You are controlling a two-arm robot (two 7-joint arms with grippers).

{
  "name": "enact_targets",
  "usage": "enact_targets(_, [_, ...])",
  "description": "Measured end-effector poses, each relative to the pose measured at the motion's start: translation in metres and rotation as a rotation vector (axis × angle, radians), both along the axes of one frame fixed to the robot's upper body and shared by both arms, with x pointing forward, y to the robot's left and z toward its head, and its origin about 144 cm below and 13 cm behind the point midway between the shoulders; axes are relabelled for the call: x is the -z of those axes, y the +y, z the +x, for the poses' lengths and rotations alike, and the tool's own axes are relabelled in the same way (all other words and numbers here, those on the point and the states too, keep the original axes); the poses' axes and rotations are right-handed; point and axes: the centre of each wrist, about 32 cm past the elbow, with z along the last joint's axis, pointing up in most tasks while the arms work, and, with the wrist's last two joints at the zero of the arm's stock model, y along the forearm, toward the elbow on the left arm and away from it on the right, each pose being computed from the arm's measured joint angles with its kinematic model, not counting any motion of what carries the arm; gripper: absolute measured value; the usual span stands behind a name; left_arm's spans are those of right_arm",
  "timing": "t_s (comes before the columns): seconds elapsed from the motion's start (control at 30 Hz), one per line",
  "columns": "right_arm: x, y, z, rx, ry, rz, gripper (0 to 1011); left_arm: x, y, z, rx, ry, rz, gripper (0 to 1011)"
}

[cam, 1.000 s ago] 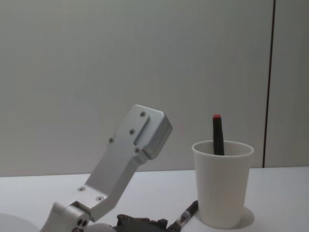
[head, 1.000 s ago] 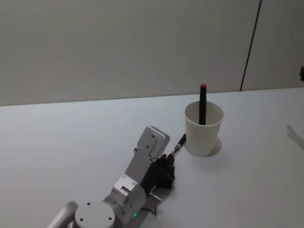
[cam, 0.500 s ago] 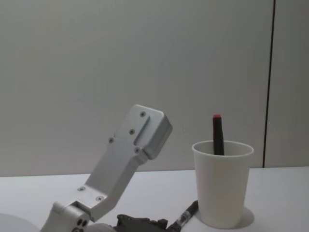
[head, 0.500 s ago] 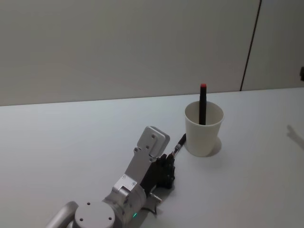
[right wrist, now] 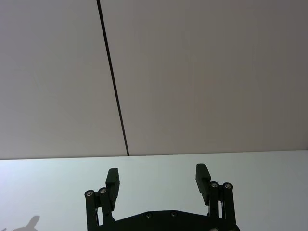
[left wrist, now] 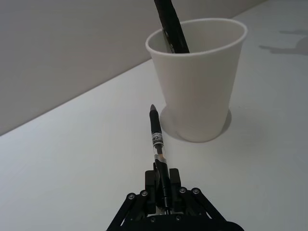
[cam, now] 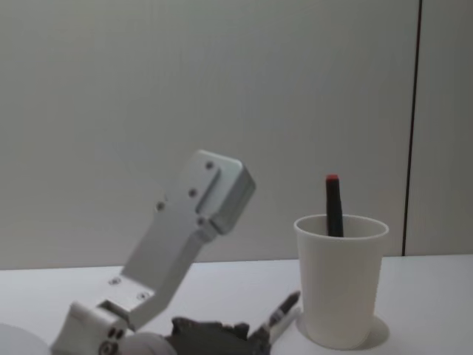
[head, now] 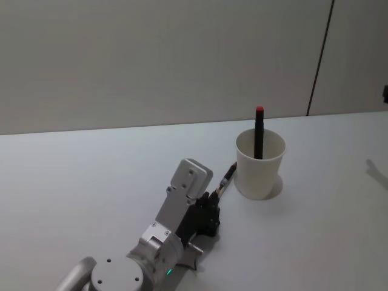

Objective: Place the pen into the pen holder.

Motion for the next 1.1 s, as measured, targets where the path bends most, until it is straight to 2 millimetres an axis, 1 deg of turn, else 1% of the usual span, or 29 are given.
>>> enact_targets(0.23, [0.0, 0.0, 0.0, 0.0, 0.0, 0.0, 1001, -0.01, 0.005, -0.002, -0.027, -0.075, -0.01, 177])
enact_targets(0.5, [0.0, 0.0, 0.0, 0.0, 0.0, 0.0, 1001, -0.028, 0.012, -0.006, -0.062, -0.179, -0.02, 177])
enact_targets(0.67, [0.0, 0.0, 0.0, 0.0, 0.0, 0.0, 1001, -0.045, 0.017, -0.009, -0.089, -0.267, -0.028, 178])
enact_targets(0.7, [0.0, 0.0, 0.0, 0.0, 0.0, 0.0, 1002, -0.045, 0.017, -0.009, -0.089, -0.267, -0.028, 178])
enact_targets(0.83, [0.0, 0.0, 0.0, 0.0, 0.0, 0.0, 1002, -0.058, 0.021, -0.012, -0.108, -0.326, -0.034, 178])
enact_targets(1.1, [0.0, 0.0, 0.0, 0.0, 0.0, 0.0, 1001, -0.071, 0.026, -0.015, -0.129, -0.386, -0.04, 178])
